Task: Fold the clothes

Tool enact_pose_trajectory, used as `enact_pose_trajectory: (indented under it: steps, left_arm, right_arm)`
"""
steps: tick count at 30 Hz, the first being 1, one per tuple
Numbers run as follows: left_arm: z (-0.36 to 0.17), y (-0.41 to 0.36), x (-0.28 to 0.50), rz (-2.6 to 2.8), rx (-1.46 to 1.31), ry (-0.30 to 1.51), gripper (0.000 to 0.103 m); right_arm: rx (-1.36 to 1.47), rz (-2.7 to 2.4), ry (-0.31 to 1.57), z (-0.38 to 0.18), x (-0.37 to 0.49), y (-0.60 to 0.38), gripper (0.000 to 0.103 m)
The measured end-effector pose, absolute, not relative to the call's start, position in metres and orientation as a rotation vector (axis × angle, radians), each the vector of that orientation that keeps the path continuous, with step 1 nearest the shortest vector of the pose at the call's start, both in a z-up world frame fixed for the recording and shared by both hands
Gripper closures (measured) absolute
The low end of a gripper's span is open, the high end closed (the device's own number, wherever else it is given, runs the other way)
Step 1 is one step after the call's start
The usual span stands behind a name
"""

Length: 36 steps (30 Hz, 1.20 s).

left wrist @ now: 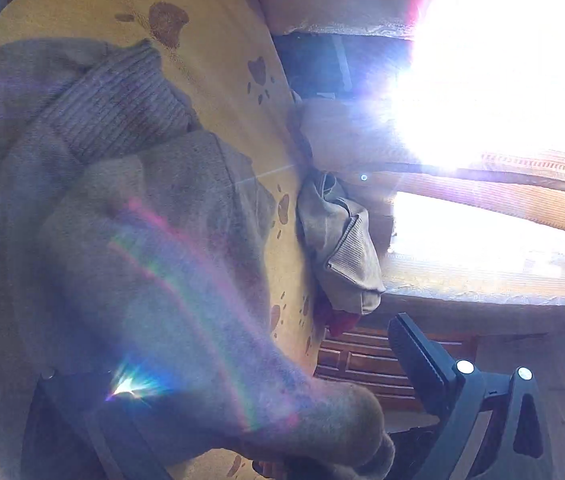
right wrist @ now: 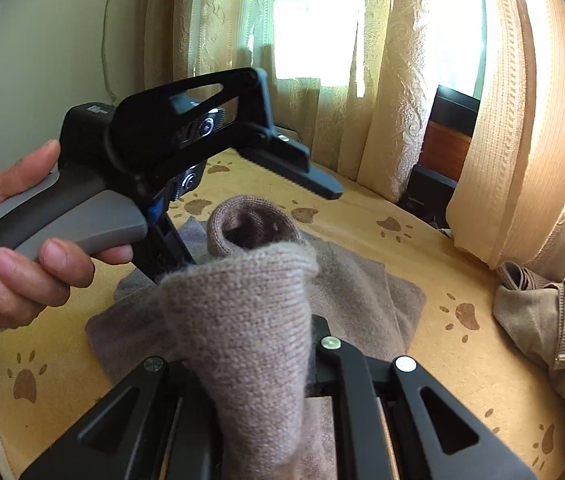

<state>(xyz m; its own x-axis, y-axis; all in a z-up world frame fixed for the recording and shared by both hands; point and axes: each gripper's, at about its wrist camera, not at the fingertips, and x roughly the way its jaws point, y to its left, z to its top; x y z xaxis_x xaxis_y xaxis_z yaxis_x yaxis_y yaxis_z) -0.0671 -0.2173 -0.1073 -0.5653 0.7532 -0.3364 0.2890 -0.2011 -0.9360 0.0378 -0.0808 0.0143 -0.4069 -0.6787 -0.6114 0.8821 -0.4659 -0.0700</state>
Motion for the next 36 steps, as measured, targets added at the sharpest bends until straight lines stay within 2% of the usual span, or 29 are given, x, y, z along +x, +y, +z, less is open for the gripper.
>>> enact_pose_trajectory:
  steps: [8,13,15,17,18,26,36]
  left_arm:
    - [-0.128,-0.218,-0.084,1.760,-1.176,-1.822,0.000]
    - [-0.122,-0.218,-0.087,1.835,-1.134,-1.754,0.001]
    - [-0.118,-0.220,-0.085,1.888,-1.133,-1.723,0.017]
    - [-0.121,-0.223,-0.086,1.909,-1.152,-1.711,0.077]
    - [-0.124,-0.225,-0.087,1.916,-1.158,-1.707,0.086]
    - [-0.136,-0.230,-0.097,1.878,-1.107,-1.707,0.088]
    - [-0.080,-0.278,-0.088,2.056,-1.012,-1.554,0.088]
  right_arm:
    - [0.592,-2.003,0.496,0.017,0.046,-0.078,0.092]
    - [0.588,-1.998,0.522,0.012,0.052,-0.079,0.092]
    - [0.583,-1.995,0.535,0.010,0.055,-0.080,0.092]
    - [0.577,-1.995,0.548,0.008,0.058,-0.082,0.092]
    - [0.573,-1.999,0.556,0.007,0.059,-0.082,0.092]
    - [0.567,-2.031,0.610,-0.001,0.062,-0.087,0.092]
    - [0.430,-2.051,0.690,0.016,0.086,-0.135,0.092]
